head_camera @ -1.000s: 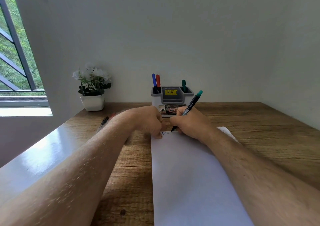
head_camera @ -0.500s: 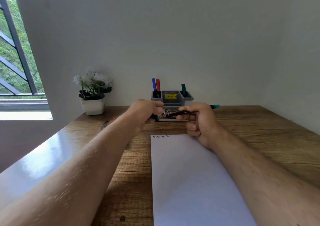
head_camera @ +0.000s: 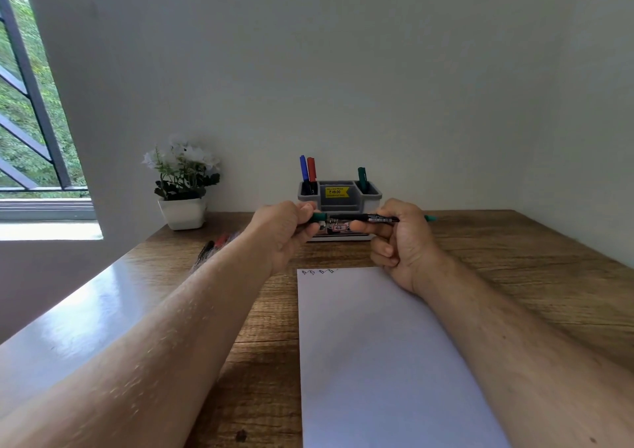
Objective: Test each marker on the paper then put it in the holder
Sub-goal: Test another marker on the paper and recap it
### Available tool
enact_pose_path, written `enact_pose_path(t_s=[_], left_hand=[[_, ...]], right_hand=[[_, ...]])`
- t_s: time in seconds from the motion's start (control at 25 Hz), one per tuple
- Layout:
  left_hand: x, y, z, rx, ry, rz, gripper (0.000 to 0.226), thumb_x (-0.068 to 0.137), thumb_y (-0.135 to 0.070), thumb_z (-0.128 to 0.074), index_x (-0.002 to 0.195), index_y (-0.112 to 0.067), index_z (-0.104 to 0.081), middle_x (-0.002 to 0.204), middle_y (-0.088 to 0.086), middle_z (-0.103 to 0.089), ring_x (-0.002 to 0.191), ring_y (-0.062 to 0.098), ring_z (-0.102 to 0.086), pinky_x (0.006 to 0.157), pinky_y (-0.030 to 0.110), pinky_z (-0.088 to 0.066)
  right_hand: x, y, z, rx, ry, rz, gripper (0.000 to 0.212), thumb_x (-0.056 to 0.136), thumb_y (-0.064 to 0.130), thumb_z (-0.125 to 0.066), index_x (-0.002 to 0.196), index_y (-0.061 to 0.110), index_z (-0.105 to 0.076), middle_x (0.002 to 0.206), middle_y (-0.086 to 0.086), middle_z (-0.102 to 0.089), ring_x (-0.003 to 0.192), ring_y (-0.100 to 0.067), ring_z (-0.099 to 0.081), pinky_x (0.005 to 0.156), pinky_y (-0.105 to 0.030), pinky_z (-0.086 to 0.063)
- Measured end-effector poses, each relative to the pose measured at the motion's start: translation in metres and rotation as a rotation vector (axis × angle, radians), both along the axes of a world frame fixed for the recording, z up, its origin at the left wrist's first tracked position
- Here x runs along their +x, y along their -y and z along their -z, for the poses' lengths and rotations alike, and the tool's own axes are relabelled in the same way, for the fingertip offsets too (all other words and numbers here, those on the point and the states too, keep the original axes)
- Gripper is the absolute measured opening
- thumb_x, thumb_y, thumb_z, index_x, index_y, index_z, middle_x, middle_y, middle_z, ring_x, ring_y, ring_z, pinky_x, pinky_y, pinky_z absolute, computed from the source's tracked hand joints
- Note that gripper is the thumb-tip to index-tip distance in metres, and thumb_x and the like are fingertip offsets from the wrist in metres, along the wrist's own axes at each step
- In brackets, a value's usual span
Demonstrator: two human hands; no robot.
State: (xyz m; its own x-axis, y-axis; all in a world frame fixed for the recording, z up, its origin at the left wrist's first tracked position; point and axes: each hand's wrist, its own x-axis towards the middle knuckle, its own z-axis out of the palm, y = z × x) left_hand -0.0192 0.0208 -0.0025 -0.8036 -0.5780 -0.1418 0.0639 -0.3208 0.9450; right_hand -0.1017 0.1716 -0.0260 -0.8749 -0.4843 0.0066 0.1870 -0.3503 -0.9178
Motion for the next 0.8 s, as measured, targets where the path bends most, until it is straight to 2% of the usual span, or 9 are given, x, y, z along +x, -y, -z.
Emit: enact_pose_path(t_s=[0.56, 0.68, 0.8], left_hand=[[-0.001, -0.001, 0.002, 0.031, -0.021, 0.054, 0.018, 0.092, -0.003, -0.062, 0.108, -0.002, -0.07, 0.112, 0.018, -0.065, 0.089, 0.02, -0.066, 0.06, 0.021, -0.057], [-0.002, 0.0, 0.004, 0.017, -0.022, 0.044, 0.022, 0.091, -0.005, -0.065, 0.112, -0.002, -0.067, 0.107, 0.018, -0.068, 0.08, 0.017, -0.068, 0.056, 0.02, -0.056], [-0.003, 0.001, 0.006, 0.024, -0.023, 0.035, 0.028, 0.087, -0.009, -0.071, 0.112, -0.002, -0.065, 0.098, 0.016, -0.073, 0.067, 0.013, -0.072, 0.051, 0.019, -0.055]], right_hand=[[-0.005, 0.003, 0.002, 0.036, -0.016, -0.028, 0.012, 0.09, 0.018, -0.053, 0.08, 0.014, -0.059, 0.085, -0.015, -0.076, 0.031, -0.007, -0.029, 0.032, -0.013, -0.02], [-0.008, 0.004, 0.004, 0.039, -0.02, -0.02, 0.005, 0.089, 0.016, -0.059, 0.086, 0.012, -0.061, 0.081, -0.012, -0.075, 0.03, -0.006, -0.032, 0.031, -0.014, -0.022], [-0.011, 0.005, 0.007, 0.035, -0.014, 0.018, 0.008, 0.088, 0.016, -0.068, 0.085, 0.011, -0.063, 0.074, -0.005, -0.068, 0.032, -0.005, -0.035, 0.029, -0.014, -0.024]])
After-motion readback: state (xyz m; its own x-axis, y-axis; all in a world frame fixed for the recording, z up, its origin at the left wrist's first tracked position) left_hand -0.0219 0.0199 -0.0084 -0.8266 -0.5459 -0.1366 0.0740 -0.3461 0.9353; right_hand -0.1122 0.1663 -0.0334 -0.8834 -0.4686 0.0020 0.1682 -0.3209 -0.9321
